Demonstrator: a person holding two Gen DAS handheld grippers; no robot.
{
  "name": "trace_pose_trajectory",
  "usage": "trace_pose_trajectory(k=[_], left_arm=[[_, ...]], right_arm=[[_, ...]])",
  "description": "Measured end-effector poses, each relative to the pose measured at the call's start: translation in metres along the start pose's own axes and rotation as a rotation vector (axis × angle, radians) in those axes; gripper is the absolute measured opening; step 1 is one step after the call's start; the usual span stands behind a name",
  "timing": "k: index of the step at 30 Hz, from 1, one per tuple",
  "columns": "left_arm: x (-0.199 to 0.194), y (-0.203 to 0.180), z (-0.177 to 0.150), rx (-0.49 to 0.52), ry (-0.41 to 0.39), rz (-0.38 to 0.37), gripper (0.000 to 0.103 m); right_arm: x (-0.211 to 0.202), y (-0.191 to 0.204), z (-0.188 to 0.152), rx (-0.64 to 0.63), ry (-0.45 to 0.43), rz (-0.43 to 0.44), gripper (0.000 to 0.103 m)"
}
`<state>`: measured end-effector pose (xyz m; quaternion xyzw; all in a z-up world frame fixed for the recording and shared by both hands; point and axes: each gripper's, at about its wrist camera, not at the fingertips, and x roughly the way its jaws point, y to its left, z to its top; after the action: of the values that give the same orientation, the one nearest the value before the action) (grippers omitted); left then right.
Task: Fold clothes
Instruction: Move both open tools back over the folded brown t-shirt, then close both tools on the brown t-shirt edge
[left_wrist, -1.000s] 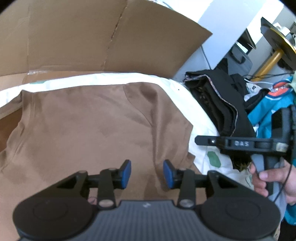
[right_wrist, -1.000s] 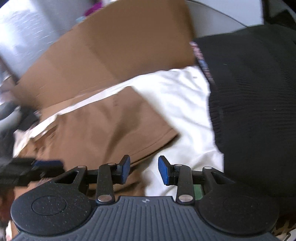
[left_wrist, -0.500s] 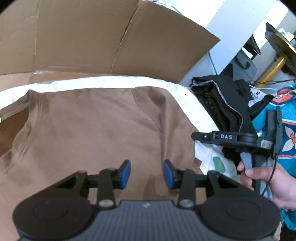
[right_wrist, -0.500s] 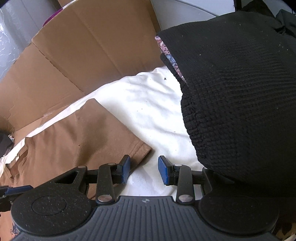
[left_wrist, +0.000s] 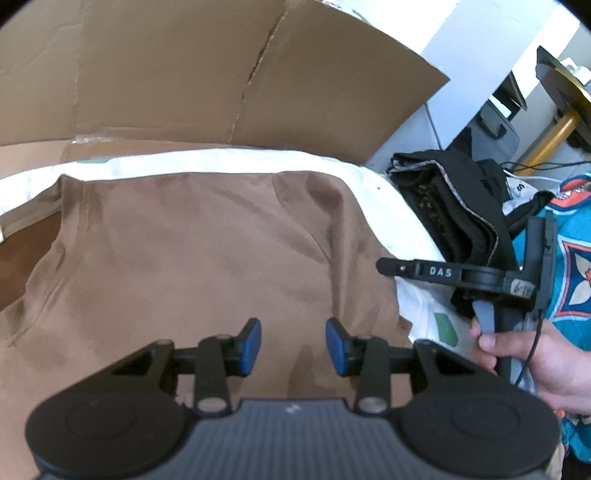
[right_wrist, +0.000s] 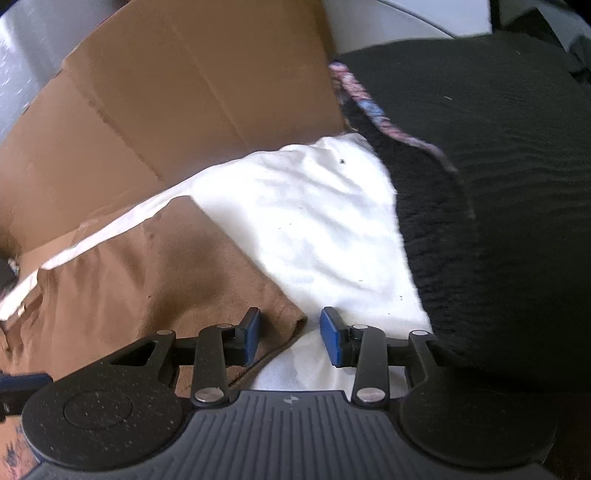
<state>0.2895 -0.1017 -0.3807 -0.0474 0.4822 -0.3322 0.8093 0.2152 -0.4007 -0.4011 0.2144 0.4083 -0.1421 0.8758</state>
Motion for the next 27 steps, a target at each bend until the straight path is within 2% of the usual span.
trace_pose_trajectory(k=[2, 4, 6, 8, 17, 19, 21, 27], left_arm=[[0.001, -0.002, 0.0, 0.015, 0.001, -0.001, 0.041], [0.003, -0.002, 0.001, 0.02, 0.002, 0.0, 0.041], [0.005, 0.0, 0.002, 0.016, 0.001, 0.006, 0.041], [0.006, 0.001, 0.005, 0.016, -0.004, 0.01, 0.041], [0.01, 0.001, 0.029, 0.068, -0.044, 0.032, 0.04], [0.013, 0.0, 0.038, 0.086, -0.053, 0.034, 0.032], [0.016, -0.001, 0.047, 0.105, -0.063, 0.037, 0.017], [0.025, -0.003, 0.062, 0.15, -0.087, 0.061, 0.011]], right_arm=[[0.0, 0.001, 0.001, -0.024, 0.004, 0.004, 0.032], [0.0, 0.0, 0.003, -0.031, 0.011, 0.016, 0.02], [-0.001, -0.001, 0.006, -0.03, 0.018, 0.035, 0.003], [-0.002, -0.001, 0.007, -0.028, 0.022, 0.059, 0.0], [-0.043, 0.003, 0.023, -0.014, -0.05, 0.164, 0.0], [-0.055, 0.004, 0.03, -0.008, -0.074, 0.188, 0.0], [-0.067, 0.004, 0.037, -0.004, -0.093, 0.207, 0.0], [-0.082, 0.01, 0.053, 0.009, -0.104, 0.26, 0.0]])
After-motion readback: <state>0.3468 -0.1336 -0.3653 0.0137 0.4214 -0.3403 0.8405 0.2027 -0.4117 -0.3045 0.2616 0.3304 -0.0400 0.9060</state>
